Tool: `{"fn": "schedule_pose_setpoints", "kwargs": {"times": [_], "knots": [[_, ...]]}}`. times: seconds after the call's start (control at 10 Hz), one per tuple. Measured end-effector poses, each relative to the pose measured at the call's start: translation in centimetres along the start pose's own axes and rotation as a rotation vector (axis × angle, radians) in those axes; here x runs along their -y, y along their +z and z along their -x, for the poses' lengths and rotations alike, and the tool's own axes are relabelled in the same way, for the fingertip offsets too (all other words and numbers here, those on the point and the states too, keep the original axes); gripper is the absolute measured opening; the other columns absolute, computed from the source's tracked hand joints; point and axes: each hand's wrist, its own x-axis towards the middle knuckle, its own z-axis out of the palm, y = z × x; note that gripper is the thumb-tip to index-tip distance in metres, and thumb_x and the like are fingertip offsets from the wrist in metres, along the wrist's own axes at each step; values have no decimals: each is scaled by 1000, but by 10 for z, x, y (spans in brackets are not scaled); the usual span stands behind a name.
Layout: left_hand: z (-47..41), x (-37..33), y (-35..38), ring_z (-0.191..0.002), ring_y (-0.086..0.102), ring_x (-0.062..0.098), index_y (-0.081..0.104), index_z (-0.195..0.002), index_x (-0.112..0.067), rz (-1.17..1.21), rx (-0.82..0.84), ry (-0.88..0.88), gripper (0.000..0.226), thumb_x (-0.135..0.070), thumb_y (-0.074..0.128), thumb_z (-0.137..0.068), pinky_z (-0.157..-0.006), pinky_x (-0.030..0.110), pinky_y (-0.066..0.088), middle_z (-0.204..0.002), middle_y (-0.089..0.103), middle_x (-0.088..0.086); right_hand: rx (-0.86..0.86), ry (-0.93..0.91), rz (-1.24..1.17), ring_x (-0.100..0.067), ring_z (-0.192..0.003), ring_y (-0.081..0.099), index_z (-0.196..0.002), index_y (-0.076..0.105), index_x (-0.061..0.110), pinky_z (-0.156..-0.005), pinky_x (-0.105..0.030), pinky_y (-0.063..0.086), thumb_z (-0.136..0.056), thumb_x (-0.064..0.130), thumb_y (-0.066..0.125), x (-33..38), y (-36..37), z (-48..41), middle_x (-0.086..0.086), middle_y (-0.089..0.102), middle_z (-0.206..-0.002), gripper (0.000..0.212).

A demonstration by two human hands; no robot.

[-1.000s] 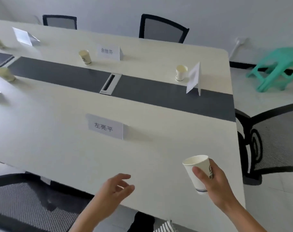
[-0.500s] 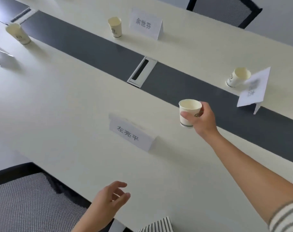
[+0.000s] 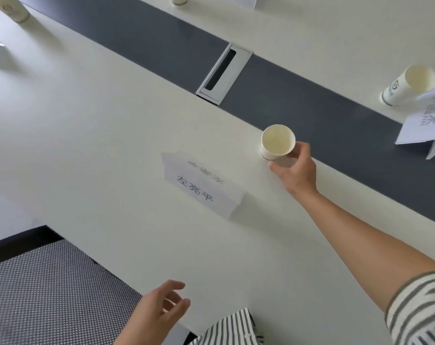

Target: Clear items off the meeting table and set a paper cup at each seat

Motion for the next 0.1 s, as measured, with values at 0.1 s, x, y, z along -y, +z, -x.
{"fn": "schedule_pose_setpoints", "kwargs": {"times": [0.1], "knots": [[1,-1,3,-77,69,7,59,-104,-35,-9,13,0,21,-33,68,-86,-73,20,56,-86,73,-1,29,-15,33,-15,-106,56,-121,46,15,-84,-28,43,-70,26,80,-1,-6,0,7,58,-115,62]]}}
